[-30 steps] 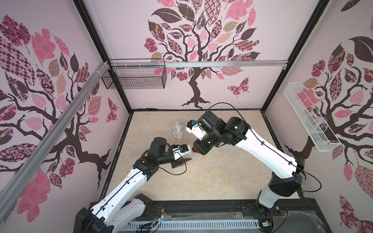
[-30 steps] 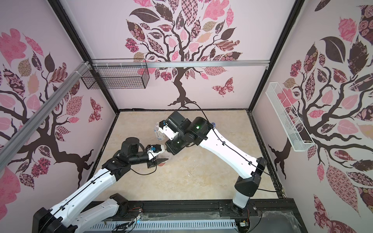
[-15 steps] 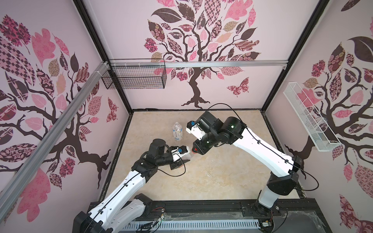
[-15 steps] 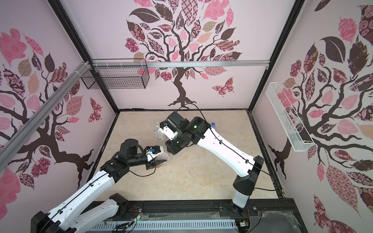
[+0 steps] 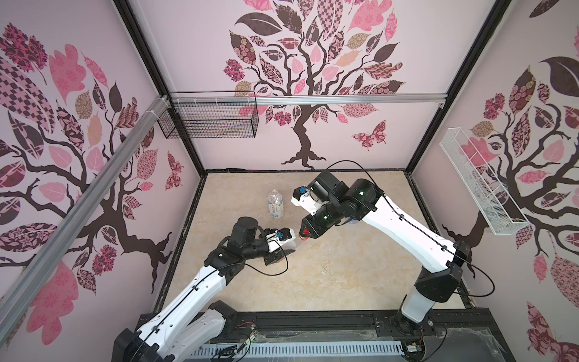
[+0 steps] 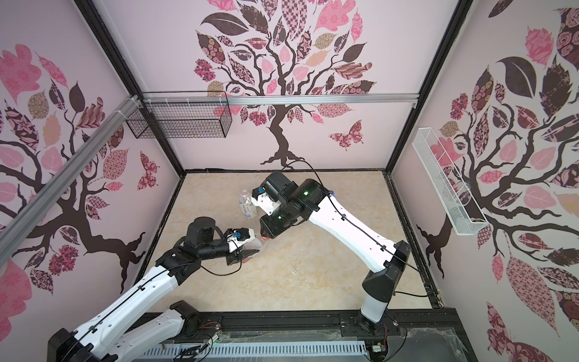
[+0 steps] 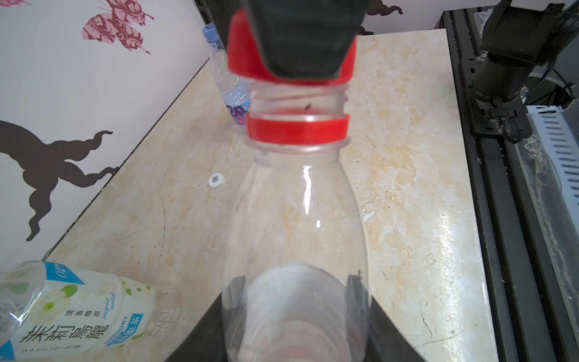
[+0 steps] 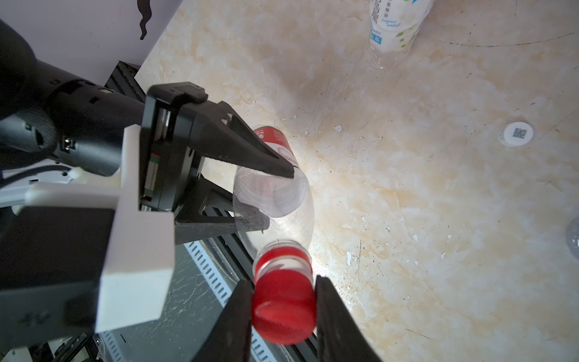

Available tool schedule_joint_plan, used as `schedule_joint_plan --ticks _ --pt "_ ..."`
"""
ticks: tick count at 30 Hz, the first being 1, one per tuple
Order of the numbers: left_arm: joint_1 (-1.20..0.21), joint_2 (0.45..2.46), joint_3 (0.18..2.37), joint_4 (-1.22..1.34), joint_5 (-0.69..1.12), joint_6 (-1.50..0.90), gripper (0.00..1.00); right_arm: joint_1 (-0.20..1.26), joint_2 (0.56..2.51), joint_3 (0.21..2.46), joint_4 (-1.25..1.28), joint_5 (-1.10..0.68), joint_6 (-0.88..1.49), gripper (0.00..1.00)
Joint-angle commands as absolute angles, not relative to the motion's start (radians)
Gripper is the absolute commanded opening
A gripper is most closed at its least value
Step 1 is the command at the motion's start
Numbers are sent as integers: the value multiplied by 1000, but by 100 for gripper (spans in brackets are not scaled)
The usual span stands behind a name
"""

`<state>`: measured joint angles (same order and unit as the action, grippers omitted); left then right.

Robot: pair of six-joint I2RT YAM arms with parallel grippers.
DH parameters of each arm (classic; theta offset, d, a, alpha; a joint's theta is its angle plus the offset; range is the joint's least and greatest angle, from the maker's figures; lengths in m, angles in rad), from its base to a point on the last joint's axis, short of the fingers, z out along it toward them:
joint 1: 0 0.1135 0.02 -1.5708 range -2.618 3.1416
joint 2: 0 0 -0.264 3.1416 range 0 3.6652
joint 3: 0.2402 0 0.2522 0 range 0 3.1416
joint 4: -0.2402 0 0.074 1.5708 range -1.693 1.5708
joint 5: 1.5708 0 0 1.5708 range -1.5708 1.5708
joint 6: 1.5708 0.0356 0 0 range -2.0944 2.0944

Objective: Screw on the bottle caps
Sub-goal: Screw the bottle cap onto the plastic bottle.

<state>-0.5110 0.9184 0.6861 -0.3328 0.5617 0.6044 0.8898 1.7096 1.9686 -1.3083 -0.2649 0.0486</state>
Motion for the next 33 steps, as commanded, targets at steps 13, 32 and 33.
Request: schedule_joint_plan --ticks 13,32,33 --pt "-530 899 684 -157 620 575 52 854 1649 1856 -1270 -466 35 33" --pt "-529 895 644 -67 622 503 51 768 1589 1882 -1236 -471 63 34" --pt "-531 895 644 -75 619 505 51 768 1587 1900 -1242 -468 63 34"
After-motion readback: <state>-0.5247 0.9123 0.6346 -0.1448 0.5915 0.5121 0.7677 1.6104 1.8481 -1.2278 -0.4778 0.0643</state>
